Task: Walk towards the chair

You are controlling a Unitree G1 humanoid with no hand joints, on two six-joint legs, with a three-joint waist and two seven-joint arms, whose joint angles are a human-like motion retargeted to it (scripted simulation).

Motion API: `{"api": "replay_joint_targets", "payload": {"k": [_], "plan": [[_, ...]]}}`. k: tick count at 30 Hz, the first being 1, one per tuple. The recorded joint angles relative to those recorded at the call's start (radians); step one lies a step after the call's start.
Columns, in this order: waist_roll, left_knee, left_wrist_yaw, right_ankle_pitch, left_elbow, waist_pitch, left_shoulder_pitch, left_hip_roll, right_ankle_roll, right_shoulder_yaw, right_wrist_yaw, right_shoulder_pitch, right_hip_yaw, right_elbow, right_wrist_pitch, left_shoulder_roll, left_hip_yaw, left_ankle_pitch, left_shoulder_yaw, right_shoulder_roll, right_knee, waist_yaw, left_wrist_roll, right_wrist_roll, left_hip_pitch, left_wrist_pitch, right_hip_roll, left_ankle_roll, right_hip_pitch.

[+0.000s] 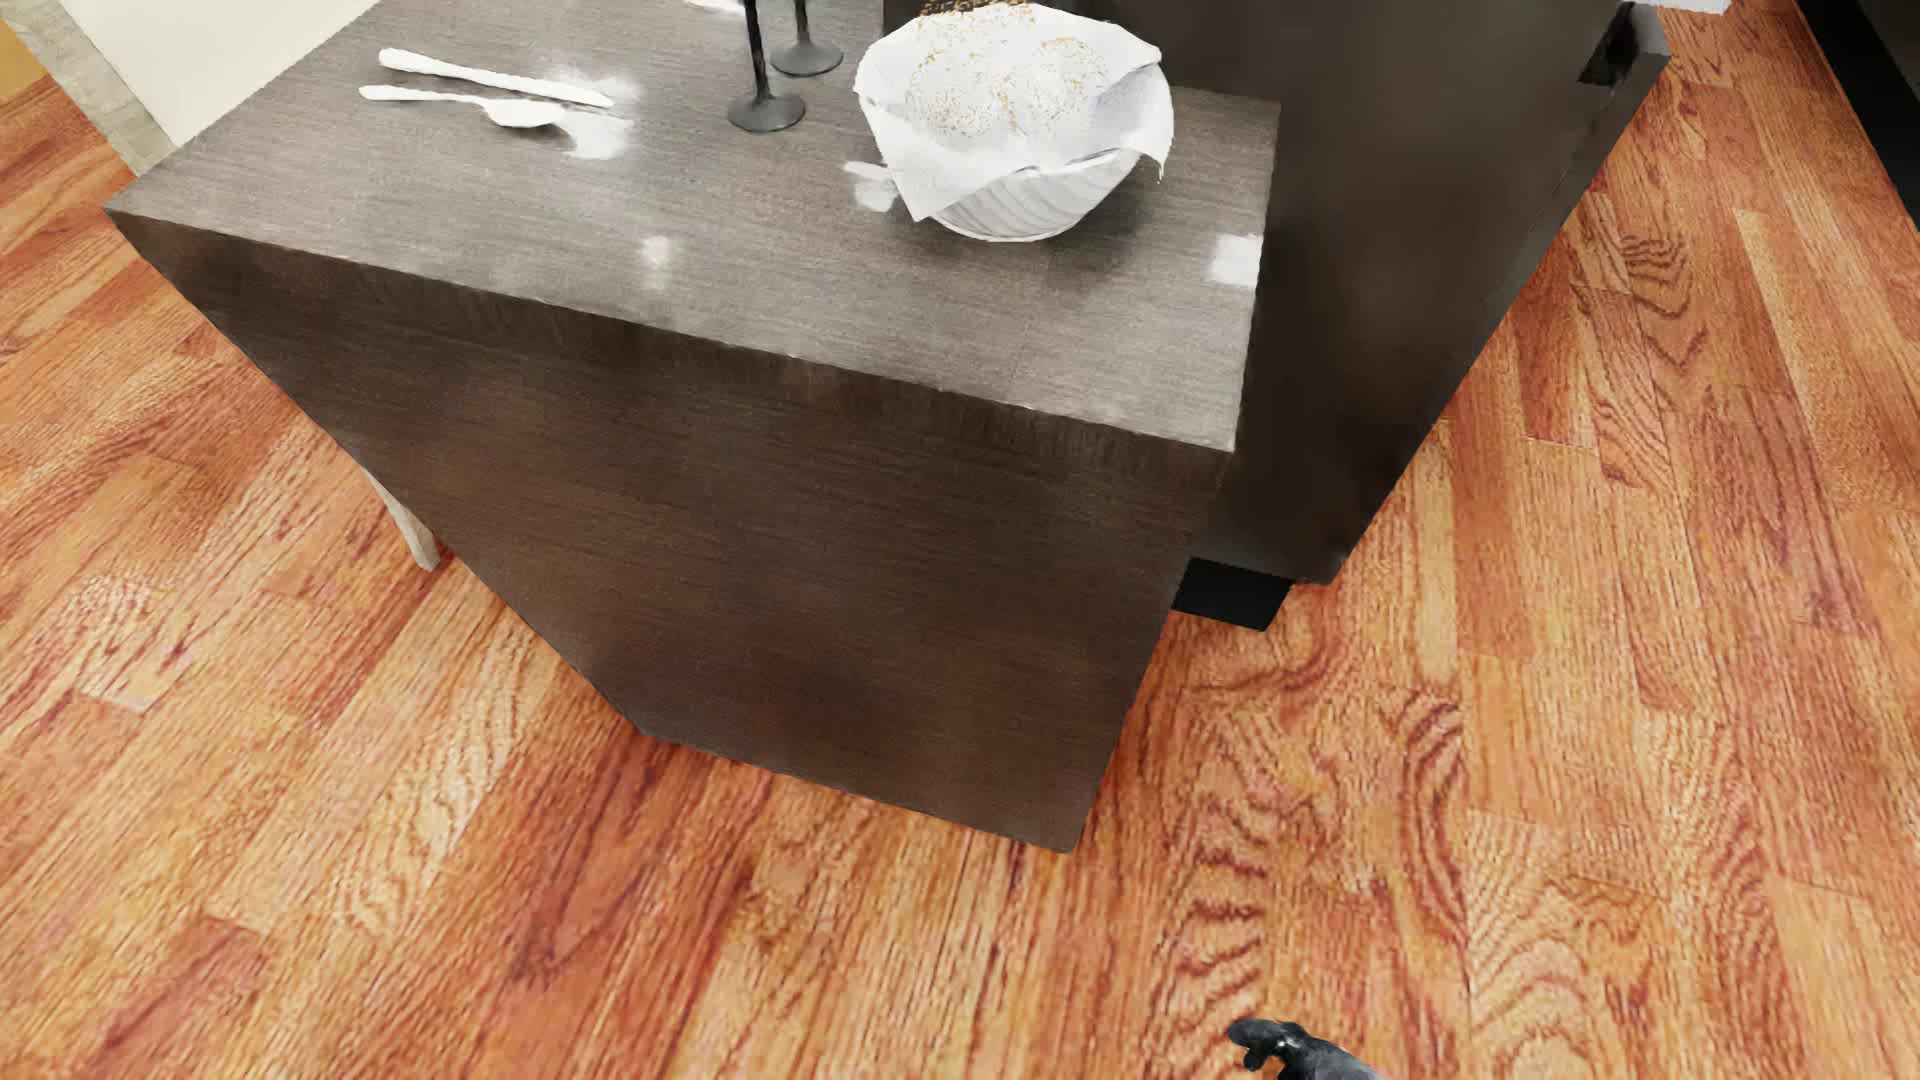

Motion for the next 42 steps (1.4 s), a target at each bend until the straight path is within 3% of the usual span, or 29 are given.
{"api": "replay_joint_targets", "payload": {"k": [1, 2, 3, 6, 7, 8, 9, 10, 13, 16, 19, 22, 23, 24, 26, 27, 28, 29, 30, 31, 33, 34, 35, 37, 39, 42], "plan": [[0.001, -0.024, 0.009, 0.001, 0.004, -0.004, -0.001, 0.039, 0.019, 0.001, -0.004, 0.006, -0.015, -0.013, 0.005, -0.002, 0.11, 0.018, 0.01, -0.002, 0.004, -0.001, 0.006, 0.009, 0.03, 0.007, -0.015, 0.013, 0.012], [0.001, -0.036, 0.017, 0.003, 0.011, -0.007, -0.007, 0.051, 0.044, -0.002, -0.006, 0.017, -0.026, -0.029, 0.005, -0.007, 0.176, 0.053, 0.019, -0.009, 0.01, 0.001, 0.009, 0.022, 0.054, 0.012, -0.036, -0.009, 0.023], [0.001, -0.03, 0.03, 0.008, 0.018, -0.009, -0.016, 0.035, 0.072, -0.004, -0.018, 0.033, -0.033, -0.045, 0.004, -0.014, 0.177, 0.05, 0.028, -0.018, 0.021, 0.006, 0.006, 0.034, 0.061, 0.018, -0.064, -0.065, 0.033], [-0.017, -0.001, 0.01, 0.098, 0.074, -0.004, -0.076, -0.086, 0.098, -0.008, -0.03, 0.099, -0.007, -0.077, 0.007, -0.022, 0.179, -0.023, 0.003, -0.062, 0.119, 0.013, 0.016, 0.056, 0.079, 0.0, -0.208, -0.022, 0.021], [-0.029, -0.018, 0.0, 0.156, 0.09, -0.001, -0.104, -0.144, 0.024, -0.006, -0.023, 0.121, 0.01, -0.078, 0.011, -0.017, 0.179, -0.036, -0.021, -0.078, 0.21, 0.01, 0.038, 0.058, 0.093, -0.007, -0.274, 0.001, -0.021], [-0.045, -0.043, 0.007, 0.198, 0.109, 0.002, -0.132, -0.204, -0.171, 0.0, -0.018, 0.15, -0.004, -0.079, 0.021, -0.012, 0.172, -0.044, -0.039, -0.08, 0.309, 0.007, 0.061, 0.058, 0.111, -0.02, -0.349, 0.023, -0.064], [-0.061, -0.076, 0.009, 0.179, 0.115, 0.006, -0.161, -0.26, -0.263, 0.005, -0.01, 0.177, -0.011, -0.078, 0.028, -0.004, 0.158, -0.048, -0.049, -0.077, 0.408, -0.001, 0.07, 0.055, 0.132, -0.035, -0.394, 0.044, -0.108], [-0.076, -0.102, -0.005, 0.132, 0.112, 0.011, -0.197, -0.307, -0.29, 0.008, -0.003, 0.209, 0.039, -0.082, 0.033, 0.004, 0.129, -0.051, -0.058, -0.067, 0.521, -0.016, 0.067, 0.05, 0.151, -0.045, -0.386, 0.063, -0.173], [-0.099, -0.159, -0.093, 0.096, 0.088, 0.019, -0.298, -0.416, -0.261, -0.017, -0.005, 0.292, 0.193, -0.081, 0.04, 0.058, -0.003, -0.057, -0.144, 0.001, 0.808, -0.067, 0.084, 0.057, 0.199, -0.1, -0.224, 0.11, -0.388], [-0.108, -0.217, -0.16, 0.108, 0.049, 0.019, -0.394, -0.512, -0.25, 0.011, 0.02, 0.345, 0.181, -0.056, 0.029, 0.098, -0.151, -0.061, -0.285, 0.044, 0.842, -0.101, 0.135, 0.036, 0.254, -0.147, -0.072, 0.154, -0.536], [-0.109, -0.276, -0.186, 0.14, -0.015, 0.015, -0.437, -0.591, -0.202, 0.062, 0.079, 0.365, 0.204, -0.048, 0.002, 0.092, -0.283, -0.062, -0.389, 0.038, 0.608, -0.11, 0.119, 0.001, 0.328, -0.187, 0.148, 0.198, -0.615], [-0.108, -0.291, -0.21, 0.164, -0.059, 0.004, -0.442, -0.655, -0.126, 0.022, 0.063, 0.376, 0.083, -0.079, 0.003, 0.079, -0.398, -0.069, -0.483, 0.033, 0.122, -0.102, 0.079, 0.012, 0.386, -0.218, 0.244, 0.239, -0.541], [-0.106, -0.282, -0.222, 0.162, -0.062, 0.002, -0.433, -0.673, -0.13, 0.002, 0.048, 0.378, 0.056, -0.089, 0.01, 0.078, -0.432, -0.066, -0.51, 0.031, -0.004, -0.1, 0.069, 0.019, 0.409, -0.224, 0.262, 0.25, -0.498], [-0.101, -0.261, -0.231, 0.152, -0.059, 0.0, -0.42, -0.69, -0.148, -0.02, 0.033, 0.378, 0.055, -0.095, 0.018, 0.079, -0.46, -0.056, -0.532, 0.027, -0.058, -0.099, 0.062, 0.028, 0.439, -0.224, 0.272, 0.262, -0.459], [-0.081, -0.214, -0.233, 0.229, -0.034, -0.004, -0.372, -0.703, -0.363, -0.062, 0.013, 0.361, 0.088, -0.095, 0.038, 0.088, -0.497, 0.006, -0.541, 0.019, -0.018, -0.1, 0.069, 0.039, 0.493, -0.191, 0.266, 0.269, -0.424], [-0.063, -0.154, -0.213, 0.208, -0.016, -0.004, -0.334, -0.705, -0.392, -0.088, 0.0, 0.346, 0.086, -0.091, 0.049, 0.088, -0.497, 0.052, -0.521, 0.015, 0.072, -0.102, 0.073, 0.043, 0.499, -0.156, 0.243, 0.259, -0.435], [-0.043, -0.06, -0.186, 0.149, 0.009, -0.003, -0.288, -0.705, -0.388, -0.118, -0.015, 0.328, 0.081, -0.085, 0.062, 0.078, -0.492, 0.124, -0.481, 0.015, 0.161, -0.104, 0.061, 0.05, 0.482, -0.107, 0.22, 0.215, -0.438], [-0.026, 0.078, -0.17, 0.096, 0.044, -0.004, -0.248, -0.704, -0.374, -0.148, -0.03, 0.31, 0.067, -0.08, 0.072, 0.07, -0.484, 0.191, -0.444, 0.02, 0.206, -0.107, 0.039, 0.06, 0.443, -0.069, 0.199, 0.069, -0.415], [-0.014, 0.232, -0.178, 0.059, 0.085, -0.006, -0.22, -0.678, -0.356, -0.175, -0.047, 0.29, 0.047, -0.072, 0.071, 0.076, -0.436, 0.275, -0.413, 0.028, 0.216, -0.114, 0.018, 0.072, 0.381, -0.037, 0.18, -0.18, -0.374], [-0.004, 0.383, -0.206, 0.032, 0.129, -0.007, -0.201, -0.61, -0.337, -0.185, -0.057, 0.264, 0.025, -0.061, 0.074, 0.1, -0.354, 0.305, -0.404, 0.034, 0.211, -0.119, 0.023, 0.073, 0.299, -0.019, 0.167, -0.209, -0.329], [0.017, 0.593, -0.249, -0.009, 0.163, -0.008, -0.152, -0.402, -0.295, -0.154, -0.051, 0.201, 0.006, -0.057, 0.054, 0.161, -0.191, 0.188, -0.402, 0.031, 0.185, -0.111, 0.067, 0.044, 0.142, -0.025, 0.161, -0.089, -0.238], [0.025, 0.634, -0.257, -0.024, 0.16, -0.008, -0.12, -0.307, -0.275, -0.126, -0.047, 0.178, 0.007, -0.065, 0.023, 0.19, -0.145, 0.168, -0.389, 0.024, 0.164, -0.099, 0.084, 0.023, 0.074, -0.03, 0.169, -0.059, -0.193], [0.033, 0.635, -0.258, -0.037, 0.143, -0.007, -0.086, -0.228, -0.256, -0.104, -0.043, 0.149, 0.014, -0.085, -0.013, 0.209, -0.12, 0.148, -0.36, 0.023, 0.143, -0.083, 0.081, 0.006, 0.012, -0.029, 0.181, -0.016, -0.15], [0.045, 0.521, -0.248, -0.069, 0.096, -0.007, -0.023, -0.123, -0.216, -0.051, -0.041, 0.104, 0.055, -0.158, -0.074, 0.215, -0.102, 0.109, -0.264, 0.02, 0.117, -0.046, 0.032, -0.004, -0.091, -0.028, 0.201, 0.013, -0.083], [0.051, 0.275, -0.225, -0.093, 0.045, -0.01, 0.033, -0.056, -0.185, -0.008, -0.038, 0.058, 0.127, -0.24, -0.102, 0.182, -0.066, 0.128, -0.159, 0.021, 0.099, -0.007, -0.021, 0.021, -0.149, -0.014, 0.209, 0.048, -0.042], [0.046, -0.085, -0.214, -0.113, 0.01, -0.014, 0.083, -0.111, -0.131, 0.053, -0.03, -0.002, 0.269, -0.307, -0.085, 0.101, -0.237, 0.156, -0.092, 0.032, 0.083, 0.045, -0.05, 0.054, -0.229, -0.011, 0.2, 0.015, -0.003]]}}
